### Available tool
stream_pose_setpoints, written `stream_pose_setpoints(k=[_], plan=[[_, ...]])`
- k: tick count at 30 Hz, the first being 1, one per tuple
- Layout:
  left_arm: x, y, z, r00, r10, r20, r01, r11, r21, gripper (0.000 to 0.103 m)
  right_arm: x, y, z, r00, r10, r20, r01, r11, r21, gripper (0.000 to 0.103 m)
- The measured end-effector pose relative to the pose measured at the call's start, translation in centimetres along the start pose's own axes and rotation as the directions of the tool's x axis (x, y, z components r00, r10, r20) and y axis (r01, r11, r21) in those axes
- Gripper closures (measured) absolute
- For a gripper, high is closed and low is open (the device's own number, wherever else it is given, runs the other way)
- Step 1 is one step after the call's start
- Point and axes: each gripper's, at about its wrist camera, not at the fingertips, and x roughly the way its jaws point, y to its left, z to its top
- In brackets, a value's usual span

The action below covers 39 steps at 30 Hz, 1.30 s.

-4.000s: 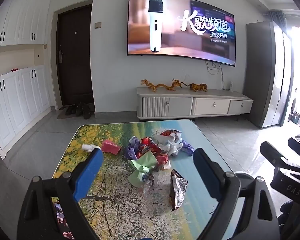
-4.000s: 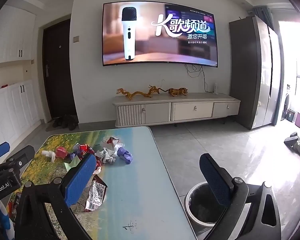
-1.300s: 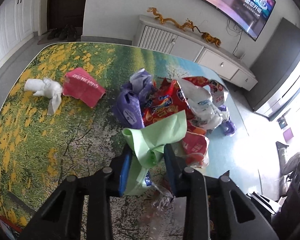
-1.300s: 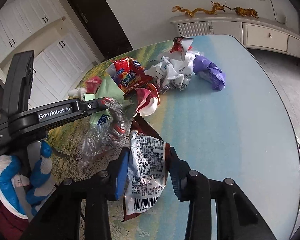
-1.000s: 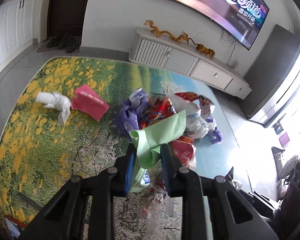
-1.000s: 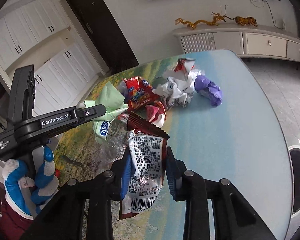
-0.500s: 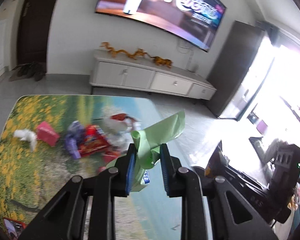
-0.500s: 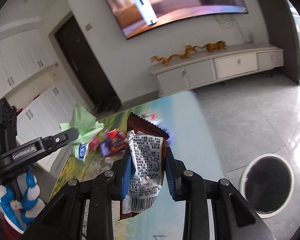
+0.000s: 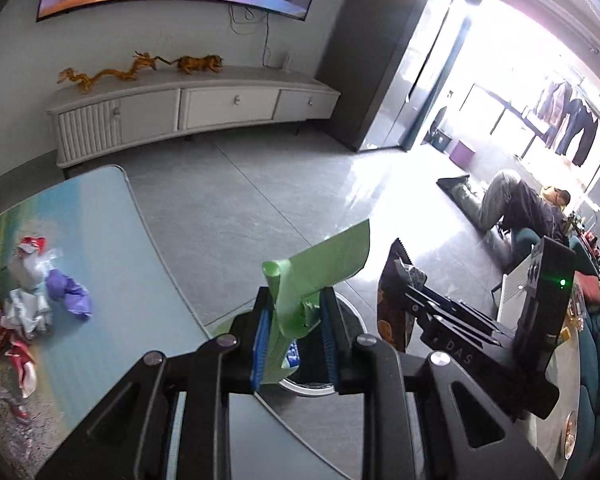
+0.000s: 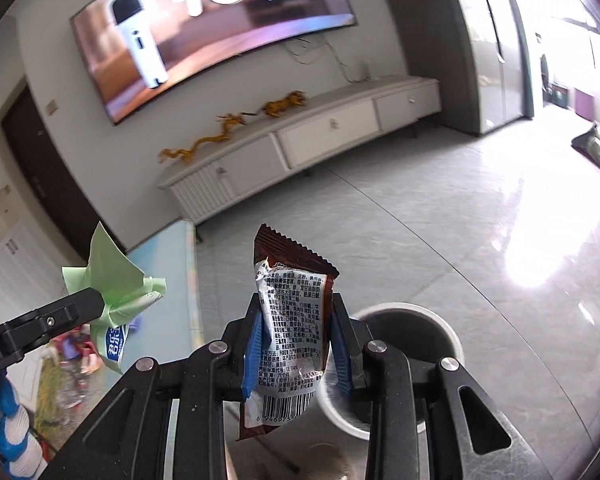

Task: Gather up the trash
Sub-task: 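Carry both items over the bin and open both tools to drop them, then return both tools to the table toward the remaining trash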

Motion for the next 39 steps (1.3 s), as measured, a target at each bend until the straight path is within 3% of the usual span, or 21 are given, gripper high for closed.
stream_pose_setpoints(k=[9,10,14,16,19,25,32,39], plan=[[11.8,-2.2,0.8,0.986,-0.029,-0.162,0.026,1.0,-0.016,0.078,6.3,-7.2,-1.6,0.986,-0.102,-0.134,0.119,0.985,0.125,0.067],[12.8,-2.4,0.9,0.983,-0.044,-0.177,0.039,0.999,-0.028,0.078,7.2,-7.8,-1.2,0.984,-0.105,-0.146,0.125,0.983,0.133,0.062],[15.5,-2.7,1.2,0.972,-0.092,-0.214,0.081,0.995,-0.059,0.072,8.9,-9.6,-2.0,0.975,-0.127,-0.184,0.16,0.971,0.176,0.051],[16.0,-2.7,1.2,0.969,-0.106,-0.224,0.094,0.993,-0.064,0.062,9.0,-10.5,-2.1,0.972,-0.135,-0.194,0.173,0.965,0.196,0.049],[15.8,-2.6,1.1,0.967,-0.121,-0.226,0.11,0.992,-0.063,0.059,8.5,-11.1,-1.9,0.972,-0.135,-0.193,0.176,0.96,0.217,0.049],[12.5,-1.4,1.0,0.982,-0.073,-0.172,0.065,0.996,-0.056,0.059,7.3,-10.3,-0.3,0.981,-0.109,-0.157,0.144,0.963,0.229,0.048],[4.4,0.9,-0.1,0.999,0.003,-0.042,-0.006,0.997,-0.081,0.059,3.1,-4.7,1.0,0.995,-0.06,-0.081,0.072,0.986,0.154,0.046],[-7.1,4.2,-1.4,0.987,0.077,0.14,-0.059,0.99,-0.128,0.059,-2.6,2.5,2.2,1.0,0.009,0.022,-0.011,0.998,0.058,0.044]])
